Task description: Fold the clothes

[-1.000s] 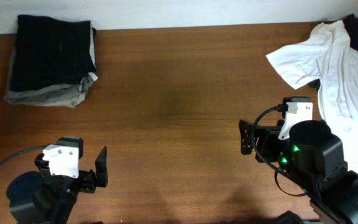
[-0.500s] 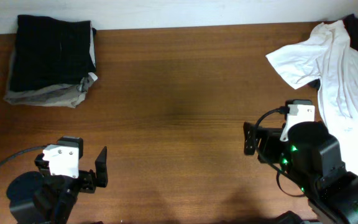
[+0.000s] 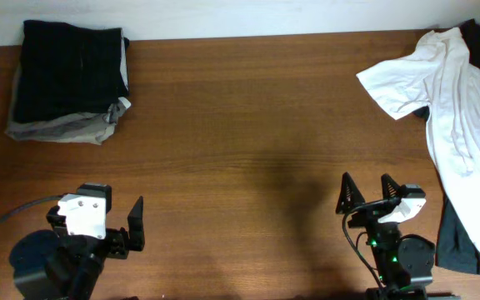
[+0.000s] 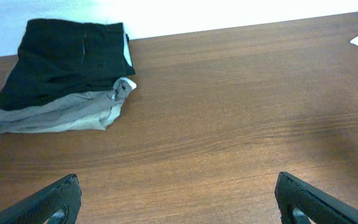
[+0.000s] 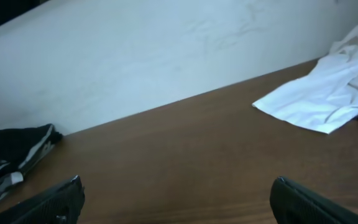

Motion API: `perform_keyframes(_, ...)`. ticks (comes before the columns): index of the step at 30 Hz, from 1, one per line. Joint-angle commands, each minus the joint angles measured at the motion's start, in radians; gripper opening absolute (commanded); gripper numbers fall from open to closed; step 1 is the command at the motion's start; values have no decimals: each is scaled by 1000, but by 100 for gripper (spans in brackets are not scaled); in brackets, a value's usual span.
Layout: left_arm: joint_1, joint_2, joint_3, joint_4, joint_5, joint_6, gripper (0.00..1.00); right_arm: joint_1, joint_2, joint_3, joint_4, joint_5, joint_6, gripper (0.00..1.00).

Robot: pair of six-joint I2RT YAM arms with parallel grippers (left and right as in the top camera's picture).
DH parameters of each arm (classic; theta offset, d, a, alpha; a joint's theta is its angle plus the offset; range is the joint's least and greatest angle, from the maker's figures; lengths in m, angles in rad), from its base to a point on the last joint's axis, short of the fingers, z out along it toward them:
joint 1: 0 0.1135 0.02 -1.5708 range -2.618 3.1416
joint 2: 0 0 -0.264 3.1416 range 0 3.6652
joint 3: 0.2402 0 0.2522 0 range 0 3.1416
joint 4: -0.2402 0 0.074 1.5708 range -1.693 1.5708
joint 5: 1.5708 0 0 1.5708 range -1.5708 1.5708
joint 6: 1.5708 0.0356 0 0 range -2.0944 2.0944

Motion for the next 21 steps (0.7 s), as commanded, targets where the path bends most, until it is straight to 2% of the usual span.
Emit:
perform_keyframes(1, 3, -4, -2, 2, -6, -5, 99, -10, -86, -21, -18, -24, -73, 99)
perform_keyframes(5, 3, -4, -2, 2, -6, -5, 99, -10, -119, -21, -109, -21, -171, 99)
perform_keyframes(21, 3, -4, -2, 2, -6, -5, 99, -10, -119, -21, -131, 10, -170, 99)
